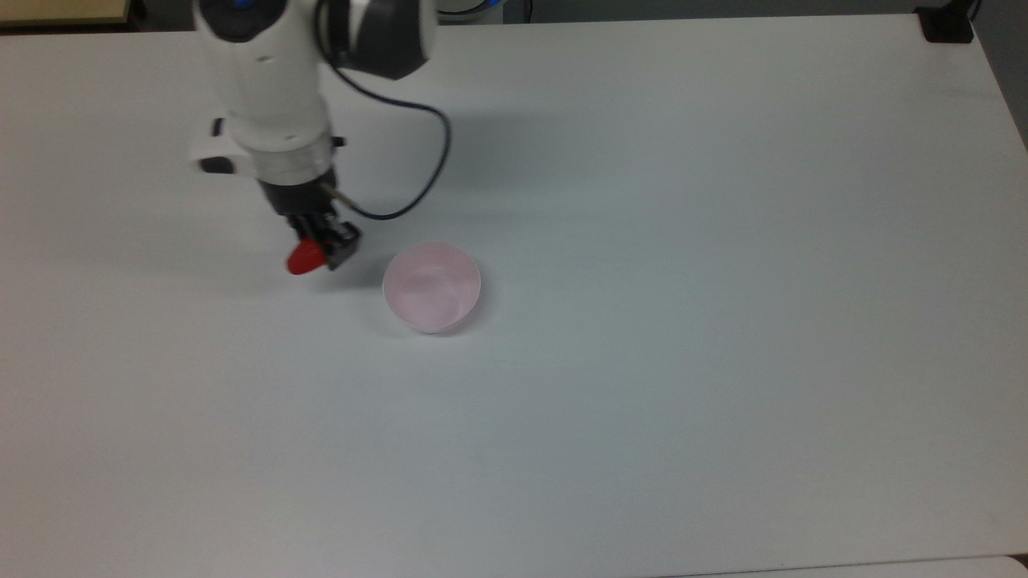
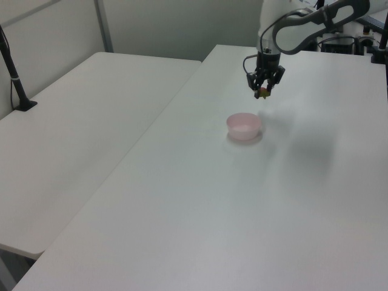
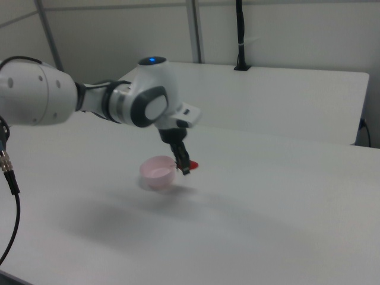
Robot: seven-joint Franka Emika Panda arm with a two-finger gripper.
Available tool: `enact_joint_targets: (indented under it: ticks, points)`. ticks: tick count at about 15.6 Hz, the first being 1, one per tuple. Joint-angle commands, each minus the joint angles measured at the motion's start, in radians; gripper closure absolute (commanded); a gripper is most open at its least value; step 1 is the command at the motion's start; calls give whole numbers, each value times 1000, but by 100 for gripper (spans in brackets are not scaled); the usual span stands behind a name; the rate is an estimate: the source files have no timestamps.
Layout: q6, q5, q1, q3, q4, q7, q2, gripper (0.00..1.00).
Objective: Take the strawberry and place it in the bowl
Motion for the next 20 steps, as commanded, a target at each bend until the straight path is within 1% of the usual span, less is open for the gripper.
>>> enact_joint_targets:
  ticks: [1, 2, 3, 4, 5, 7, 9, 10, 11, 13, 17, 20]
  points:
    - [-20, 11, 96, 4, 9, 9, -2, 73]
    - [-17, 11, 112, 4, 9, 8, 3, 68]
    - [-17, 8, 127, 4, 9, 9, 4, 51]
    - [-22, 6, 132, 4, 9, 9, 3, 3]
    - [-26, 2, 136, 4, 9, 5, -3, 0]
    - [-34, 0, 165, 2, 20, 3, -20, 0]
    - [-127, -8, 176, 4, 55, -17, -46, 0]
    - [-187, -15, 182, 5, 78, -64, -59, 0]
    - [-251, -15, 200, 4, 92, -140, -78, 0]
    - [-357, -11, 221, 2, 103, -265, -124, 0]
    - [-476, -11, 225, 2, 100, -317, -229, 0]
    - [-536, -8, 241, -12, 100, -356, -295, 0]
